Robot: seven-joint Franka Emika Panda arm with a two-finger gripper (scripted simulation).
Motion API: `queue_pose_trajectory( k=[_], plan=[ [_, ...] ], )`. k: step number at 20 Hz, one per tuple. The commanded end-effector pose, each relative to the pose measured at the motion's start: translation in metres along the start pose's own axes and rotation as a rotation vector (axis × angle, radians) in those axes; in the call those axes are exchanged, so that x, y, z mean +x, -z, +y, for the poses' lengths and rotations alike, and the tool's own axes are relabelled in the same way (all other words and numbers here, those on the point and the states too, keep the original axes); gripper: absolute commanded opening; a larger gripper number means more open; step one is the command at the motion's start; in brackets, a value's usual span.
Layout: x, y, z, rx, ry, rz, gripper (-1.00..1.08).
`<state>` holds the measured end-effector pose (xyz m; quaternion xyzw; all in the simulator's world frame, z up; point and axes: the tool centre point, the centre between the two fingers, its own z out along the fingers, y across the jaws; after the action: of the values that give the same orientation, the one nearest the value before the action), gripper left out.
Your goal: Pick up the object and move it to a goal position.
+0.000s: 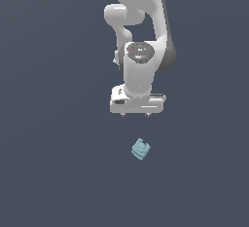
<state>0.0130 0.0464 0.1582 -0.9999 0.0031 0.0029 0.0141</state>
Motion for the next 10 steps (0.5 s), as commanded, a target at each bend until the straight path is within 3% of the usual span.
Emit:
queue_pose_trajectory(
  k=[1,10],
  plan=[
    [0.006,-0.003,-0.001,0.000,-0.032,0.000,1.00],
    [0.038,-0.018,-0.006,-0.003,-0.217,0.001,1.00]
  ],
)
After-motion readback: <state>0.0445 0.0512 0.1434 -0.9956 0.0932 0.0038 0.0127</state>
